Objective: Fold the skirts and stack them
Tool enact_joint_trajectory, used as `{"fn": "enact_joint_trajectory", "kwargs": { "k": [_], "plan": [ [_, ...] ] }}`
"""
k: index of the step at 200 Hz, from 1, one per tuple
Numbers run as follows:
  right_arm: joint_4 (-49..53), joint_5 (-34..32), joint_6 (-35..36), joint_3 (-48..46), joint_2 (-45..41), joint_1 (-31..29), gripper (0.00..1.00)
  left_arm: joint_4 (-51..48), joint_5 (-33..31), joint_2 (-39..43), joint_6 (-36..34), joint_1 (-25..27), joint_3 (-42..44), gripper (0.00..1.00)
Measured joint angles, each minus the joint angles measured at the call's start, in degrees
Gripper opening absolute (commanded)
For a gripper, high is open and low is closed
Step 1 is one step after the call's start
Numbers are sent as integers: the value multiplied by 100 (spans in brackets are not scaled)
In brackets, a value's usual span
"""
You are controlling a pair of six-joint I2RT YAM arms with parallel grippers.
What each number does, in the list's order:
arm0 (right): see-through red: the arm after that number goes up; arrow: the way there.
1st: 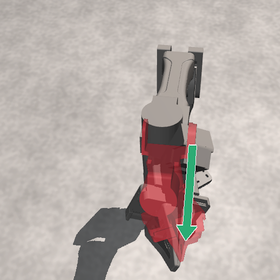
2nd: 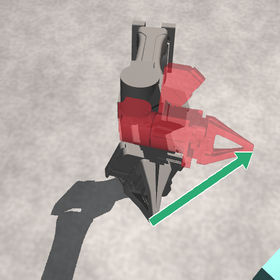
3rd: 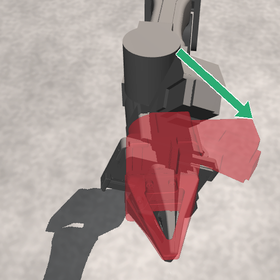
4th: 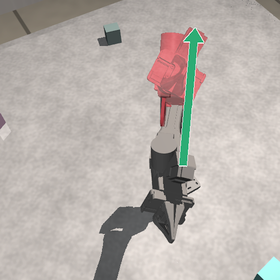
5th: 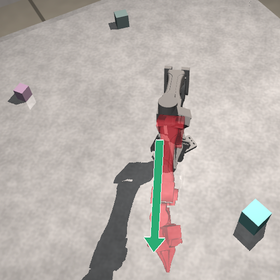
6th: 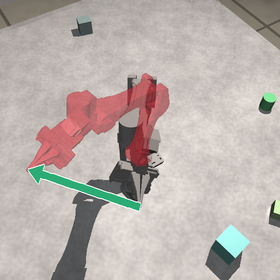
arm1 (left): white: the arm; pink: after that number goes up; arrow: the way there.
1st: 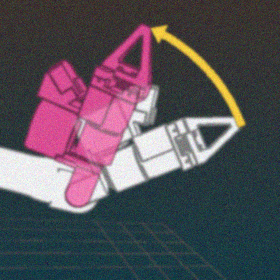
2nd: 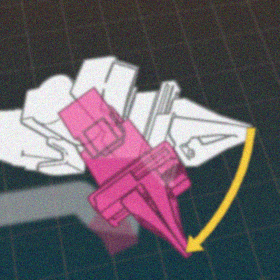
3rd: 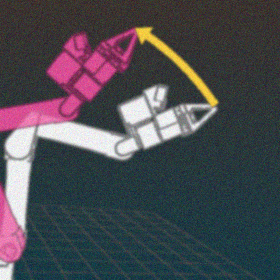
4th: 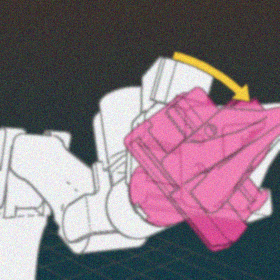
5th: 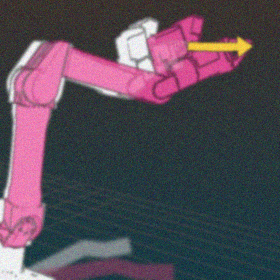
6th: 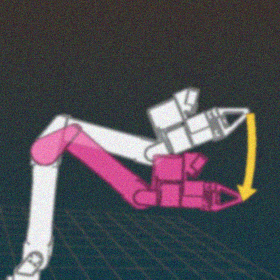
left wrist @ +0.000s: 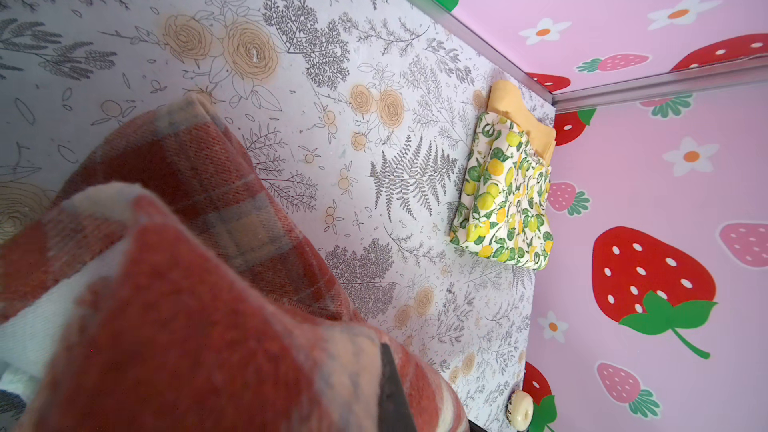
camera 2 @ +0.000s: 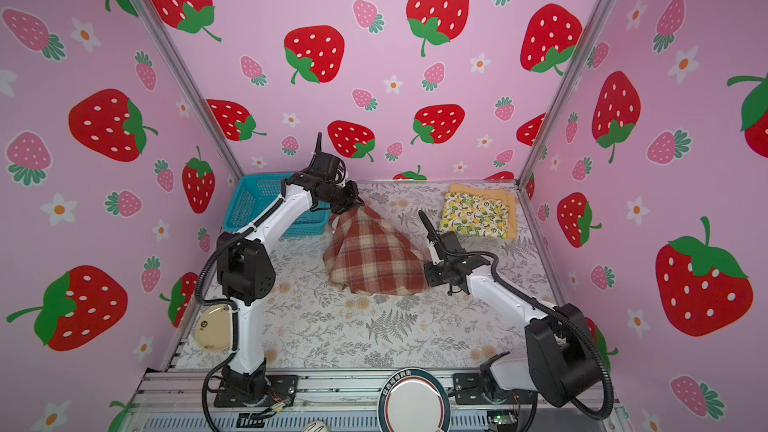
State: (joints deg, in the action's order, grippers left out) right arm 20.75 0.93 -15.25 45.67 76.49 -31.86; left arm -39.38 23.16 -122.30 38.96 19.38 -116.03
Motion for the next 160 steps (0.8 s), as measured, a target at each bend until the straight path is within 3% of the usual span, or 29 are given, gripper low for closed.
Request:
{"fn": "enact_joint_trajectory", "kwargs": {
  "k": [101,160],
  "plan": [
    [319,514,2,39,-723,-28,15,-122,153,-66,33,-142,-179,0],
    [955,1163,195,1025,-1484,-28,12,-304,328,-35,33,-343,-492,0]
  ]
}}
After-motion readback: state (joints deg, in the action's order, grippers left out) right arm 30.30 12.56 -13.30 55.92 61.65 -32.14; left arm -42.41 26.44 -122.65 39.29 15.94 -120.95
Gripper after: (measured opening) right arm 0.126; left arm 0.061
